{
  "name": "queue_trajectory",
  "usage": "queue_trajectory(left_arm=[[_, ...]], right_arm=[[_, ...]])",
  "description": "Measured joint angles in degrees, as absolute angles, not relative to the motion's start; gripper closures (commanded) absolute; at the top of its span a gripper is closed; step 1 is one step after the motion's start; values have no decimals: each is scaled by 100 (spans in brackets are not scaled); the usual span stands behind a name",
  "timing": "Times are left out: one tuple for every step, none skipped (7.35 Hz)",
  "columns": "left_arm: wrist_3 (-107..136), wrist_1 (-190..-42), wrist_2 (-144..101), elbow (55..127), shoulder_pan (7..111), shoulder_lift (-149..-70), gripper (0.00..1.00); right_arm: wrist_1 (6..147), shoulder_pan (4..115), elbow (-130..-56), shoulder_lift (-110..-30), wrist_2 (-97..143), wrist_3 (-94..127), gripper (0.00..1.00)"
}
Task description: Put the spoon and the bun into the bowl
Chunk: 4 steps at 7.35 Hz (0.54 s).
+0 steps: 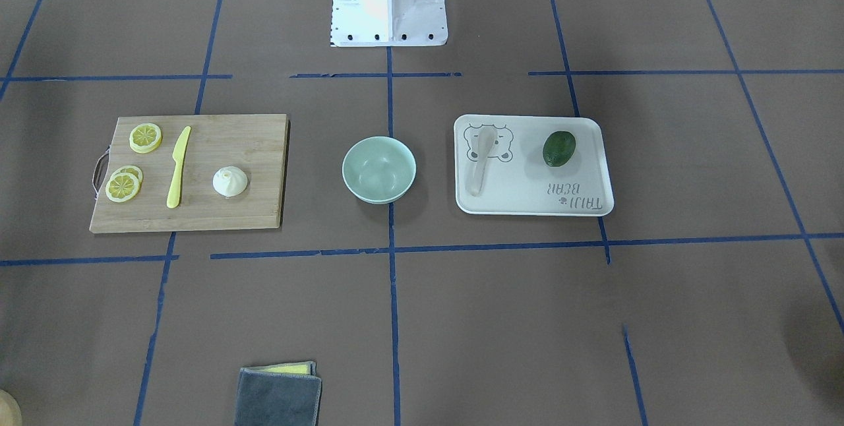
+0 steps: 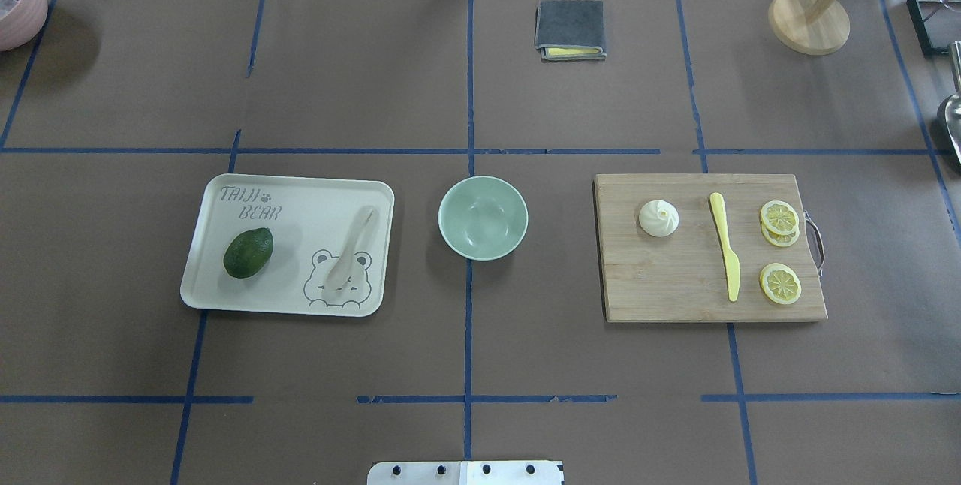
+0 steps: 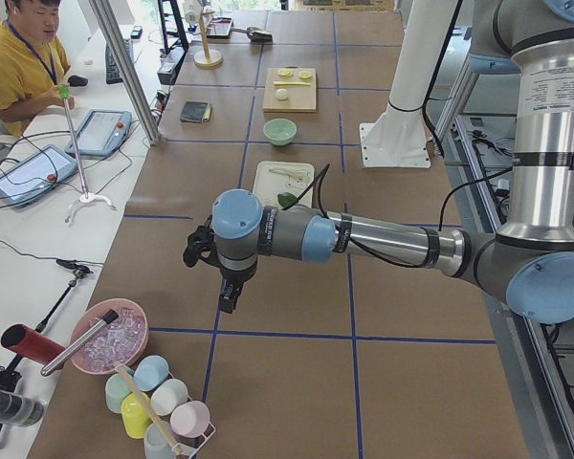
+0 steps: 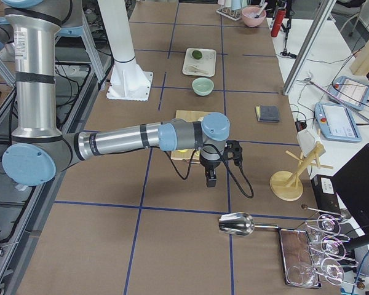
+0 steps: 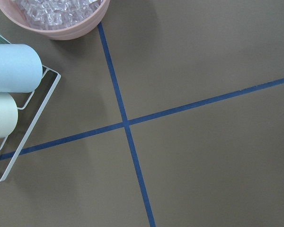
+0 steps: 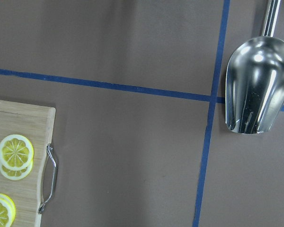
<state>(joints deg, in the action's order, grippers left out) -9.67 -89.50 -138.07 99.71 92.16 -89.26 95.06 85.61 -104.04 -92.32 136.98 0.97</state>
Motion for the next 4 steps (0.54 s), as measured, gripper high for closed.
queue_trajectory(left_arm=[[-985,-8936,-13800,9960,9194,-8942,0],[-1010,-8943,-13792,10040,9134,-8930,0],[-1021,-8946,-13779,10162,9051,-8906,0],[-1024,-8947,-13753,10224,8993,-8886,0]], right_arm=[[9603,8585,-10405,-9180,13713,97,0],[9755,8606,-10408,-9101,13724,97,0],[9834,8616,-10411,-9066,13732,97,0],[9852,8618,-10412,-9054,13734,103,0]])
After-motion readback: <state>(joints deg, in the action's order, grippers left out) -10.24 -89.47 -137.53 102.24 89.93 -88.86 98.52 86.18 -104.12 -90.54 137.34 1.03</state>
